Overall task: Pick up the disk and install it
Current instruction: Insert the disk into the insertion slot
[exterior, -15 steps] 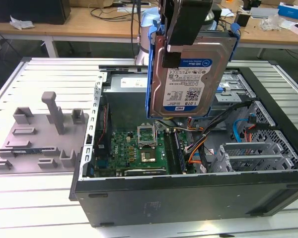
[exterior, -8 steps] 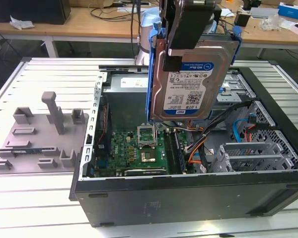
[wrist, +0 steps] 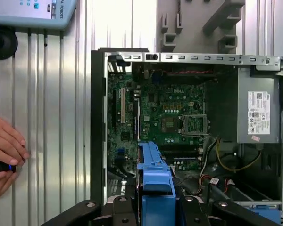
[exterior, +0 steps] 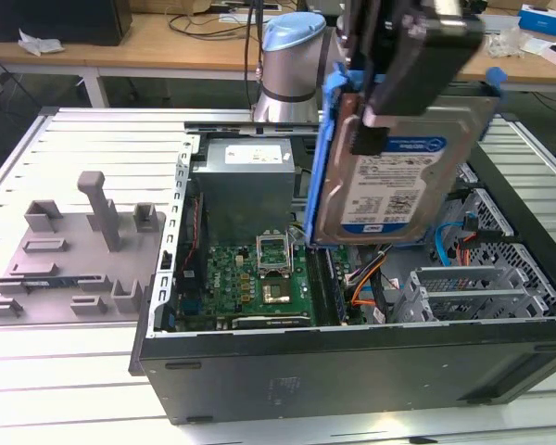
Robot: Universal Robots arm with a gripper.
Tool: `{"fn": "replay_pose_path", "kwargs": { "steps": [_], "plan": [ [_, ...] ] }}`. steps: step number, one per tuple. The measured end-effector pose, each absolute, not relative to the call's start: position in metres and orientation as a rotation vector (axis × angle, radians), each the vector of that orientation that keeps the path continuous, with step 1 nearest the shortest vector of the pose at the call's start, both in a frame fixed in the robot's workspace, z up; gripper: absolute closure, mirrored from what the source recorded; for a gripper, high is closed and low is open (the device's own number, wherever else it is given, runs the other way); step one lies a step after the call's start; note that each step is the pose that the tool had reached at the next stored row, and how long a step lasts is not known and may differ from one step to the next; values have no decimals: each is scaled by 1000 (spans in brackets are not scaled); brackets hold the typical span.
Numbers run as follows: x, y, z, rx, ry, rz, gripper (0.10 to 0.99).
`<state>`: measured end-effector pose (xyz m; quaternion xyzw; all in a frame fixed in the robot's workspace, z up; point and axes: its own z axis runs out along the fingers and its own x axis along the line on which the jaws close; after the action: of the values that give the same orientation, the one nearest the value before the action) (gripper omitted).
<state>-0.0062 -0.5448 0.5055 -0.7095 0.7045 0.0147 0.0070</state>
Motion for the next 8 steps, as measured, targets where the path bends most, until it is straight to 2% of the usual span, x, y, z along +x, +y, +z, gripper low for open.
{"fn": "replay_pose_path", "kwargs": {
  "steps": [8],
  "plan": [
    [53,-546,501,-2219,2204,47,718]
  ]
}}
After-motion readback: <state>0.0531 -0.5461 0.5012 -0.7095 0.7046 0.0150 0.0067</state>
